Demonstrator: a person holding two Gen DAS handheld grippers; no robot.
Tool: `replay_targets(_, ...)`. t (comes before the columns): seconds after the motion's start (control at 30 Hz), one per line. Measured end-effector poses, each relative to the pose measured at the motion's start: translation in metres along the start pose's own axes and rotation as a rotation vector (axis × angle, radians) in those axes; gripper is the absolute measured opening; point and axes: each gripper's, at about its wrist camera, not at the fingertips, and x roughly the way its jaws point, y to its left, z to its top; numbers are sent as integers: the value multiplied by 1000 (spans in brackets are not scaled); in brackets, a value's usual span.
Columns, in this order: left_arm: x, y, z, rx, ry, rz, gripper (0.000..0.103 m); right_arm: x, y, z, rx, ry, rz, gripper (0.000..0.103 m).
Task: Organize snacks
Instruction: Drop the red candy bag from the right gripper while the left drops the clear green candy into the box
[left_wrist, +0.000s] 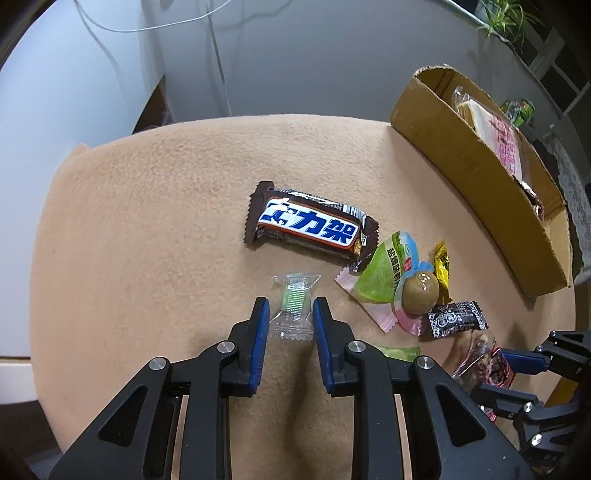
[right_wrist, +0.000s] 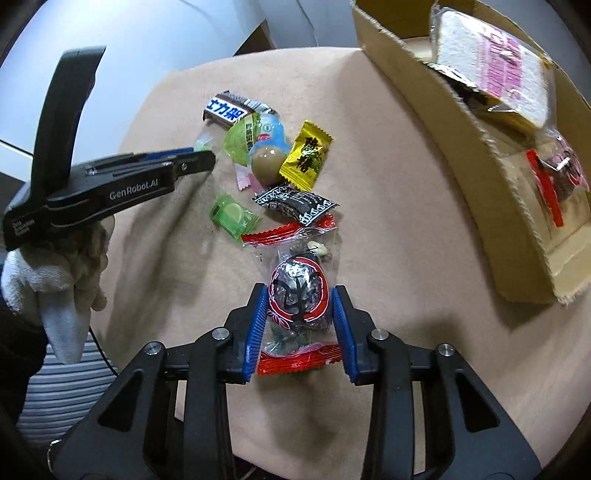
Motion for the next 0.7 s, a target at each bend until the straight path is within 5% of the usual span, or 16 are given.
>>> replay_targets(0.7, -60, -8, -4, -10, -94, -79, 23, -84, -13, 8, 15, -166, -17, 37)
